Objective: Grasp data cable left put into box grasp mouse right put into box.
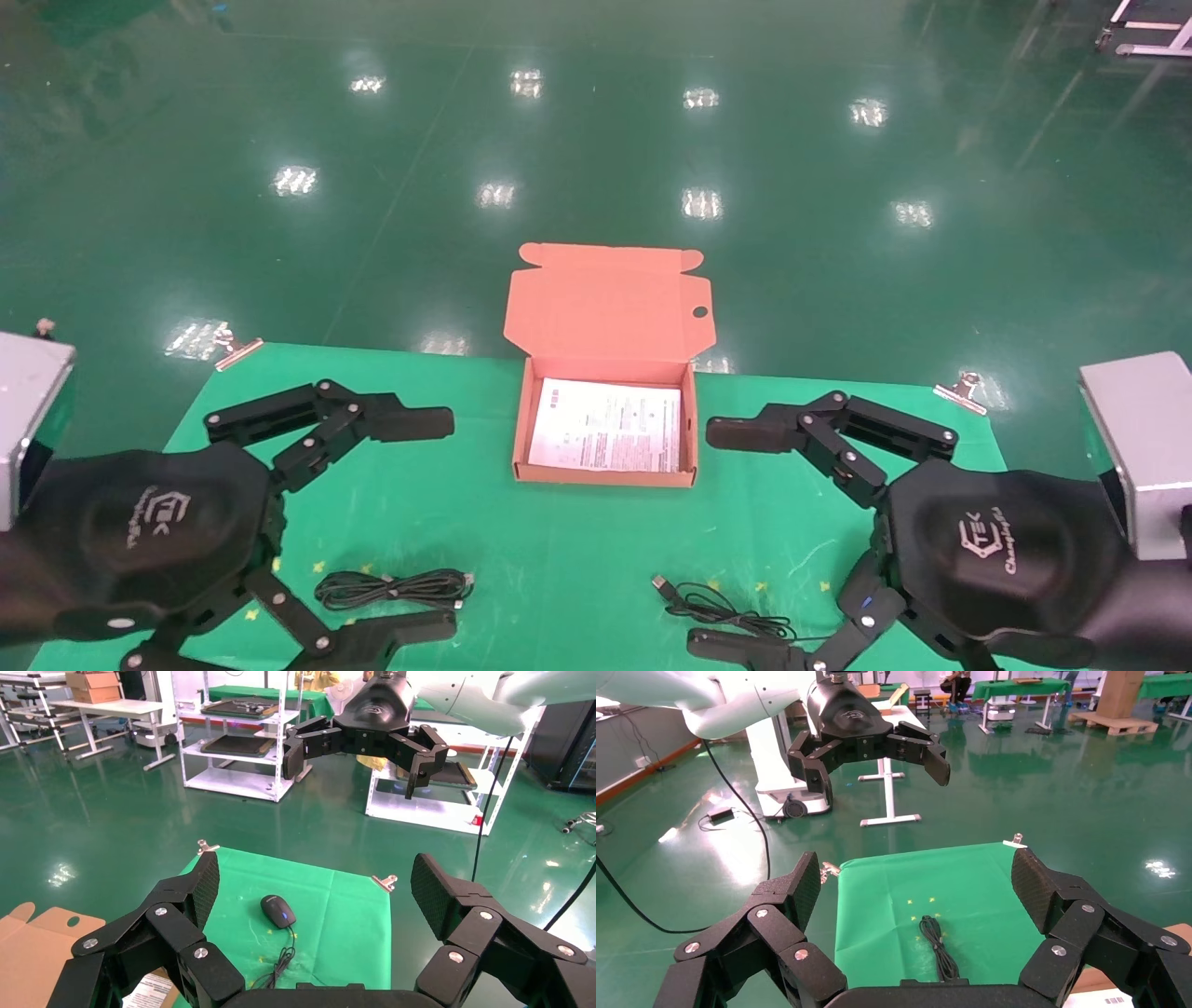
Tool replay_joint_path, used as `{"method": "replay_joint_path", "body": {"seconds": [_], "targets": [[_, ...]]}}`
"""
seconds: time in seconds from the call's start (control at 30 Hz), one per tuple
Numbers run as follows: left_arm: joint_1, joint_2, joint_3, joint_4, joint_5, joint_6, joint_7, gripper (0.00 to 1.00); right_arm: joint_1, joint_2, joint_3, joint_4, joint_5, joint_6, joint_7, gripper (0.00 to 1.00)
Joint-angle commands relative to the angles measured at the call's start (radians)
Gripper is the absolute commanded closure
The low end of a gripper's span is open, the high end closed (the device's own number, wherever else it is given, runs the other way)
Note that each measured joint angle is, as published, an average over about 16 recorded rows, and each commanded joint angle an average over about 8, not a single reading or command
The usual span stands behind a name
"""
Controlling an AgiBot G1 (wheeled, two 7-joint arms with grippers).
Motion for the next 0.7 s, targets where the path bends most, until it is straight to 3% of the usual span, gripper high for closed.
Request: {"method": "replay_joint_path", "body": {"seconds": [0.03, 0.5, 0.7], "targets": [[0.000, 0.000, 0.000, 0.000, 0.000, 0.000, 0.000, 0.00, 0.000, 0.000, 0.000, 0.000, 0.000, 0.000, 0.000, 0.00], [-0.005, 0.001, 0.011, 0.000, 0.016, 0.004, -0.007, 0.00, -0.001, 0.001, 0.001, -0.003, -0.002, 0.003, -0.002, 0.00], [-0.032, 0.002, 0.044, 0.009, 0.068, 0.024, -0.027, 0.00, 0.005, 0.010, -0.005, 0.010, -0.053, 0.017, -0.030, 0.00]]}}
